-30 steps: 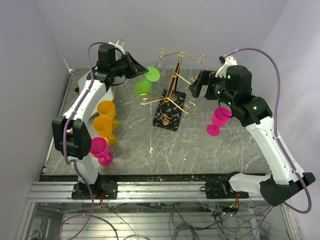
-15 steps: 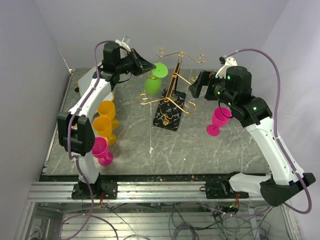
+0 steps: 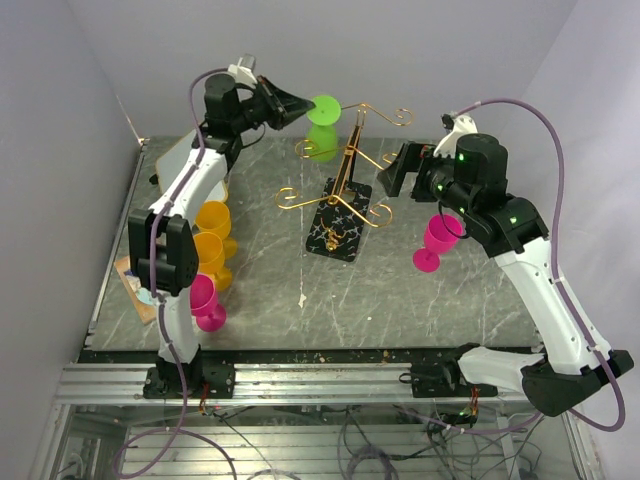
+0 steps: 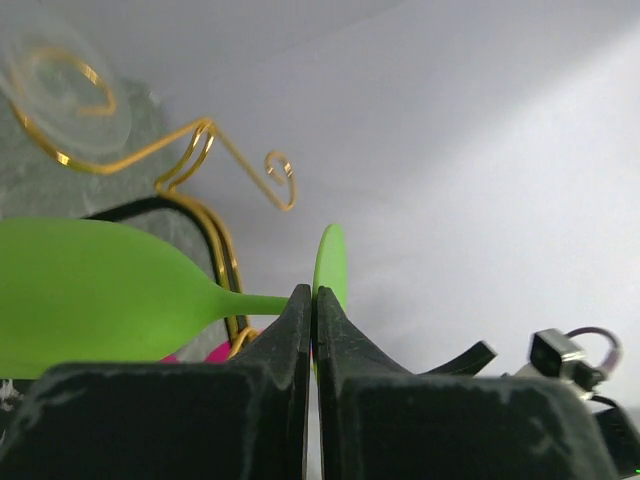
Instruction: Take the wine glass off the wine glass rack
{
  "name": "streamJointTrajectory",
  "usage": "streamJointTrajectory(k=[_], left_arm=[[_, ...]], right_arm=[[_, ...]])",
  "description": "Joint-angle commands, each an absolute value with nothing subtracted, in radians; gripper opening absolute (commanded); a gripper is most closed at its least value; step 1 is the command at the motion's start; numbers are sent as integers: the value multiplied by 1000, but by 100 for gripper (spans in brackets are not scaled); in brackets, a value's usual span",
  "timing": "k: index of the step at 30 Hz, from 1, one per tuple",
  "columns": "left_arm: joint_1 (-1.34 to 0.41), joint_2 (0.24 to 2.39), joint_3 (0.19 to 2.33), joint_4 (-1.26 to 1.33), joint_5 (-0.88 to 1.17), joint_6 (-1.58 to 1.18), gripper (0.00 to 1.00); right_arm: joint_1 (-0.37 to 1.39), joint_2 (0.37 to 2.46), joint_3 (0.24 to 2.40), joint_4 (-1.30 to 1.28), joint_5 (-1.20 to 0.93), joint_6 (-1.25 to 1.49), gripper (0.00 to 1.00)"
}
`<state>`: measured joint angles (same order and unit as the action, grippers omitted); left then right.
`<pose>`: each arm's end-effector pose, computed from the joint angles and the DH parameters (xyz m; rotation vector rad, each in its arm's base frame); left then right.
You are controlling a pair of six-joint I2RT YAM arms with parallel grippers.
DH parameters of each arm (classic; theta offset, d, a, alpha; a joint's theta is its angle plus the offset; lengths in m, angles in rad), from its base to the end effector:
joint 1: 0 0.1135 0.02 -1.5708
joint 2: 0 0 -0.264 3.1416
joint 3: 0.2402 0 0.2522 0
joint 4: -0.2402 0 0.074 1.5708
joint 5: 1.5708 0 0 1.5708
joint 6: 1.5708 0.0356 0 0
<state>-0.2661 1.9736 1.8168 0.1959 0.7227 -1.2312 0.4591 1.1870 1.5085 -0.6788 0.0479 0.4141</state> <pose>0.4525 -0.1477 0.3813 -0.1968 1.8140 -1.6722 0.2134 0.1036 0.4543 -0.0115 1.9651 0.5340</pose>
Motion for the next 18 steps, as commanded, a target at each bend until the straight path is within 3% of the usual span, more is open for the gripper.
streamJointTrajectory(k=[1, 10, 18], left_arm=[[-214, 1971, 1909, 389, 751, -1361, 7], [-173, 1824, 1777, 767, 821, -1618, 7], [-176, 1587, 1490, 1003, 827, -1808, 7]], right_arm=[[456, 1172, 1503, -656, 9, 436, 100], [456, 1208, 1532, -607, -95, 477, 100], [454, 1252, 1500, -334, -321, 658, 100]])
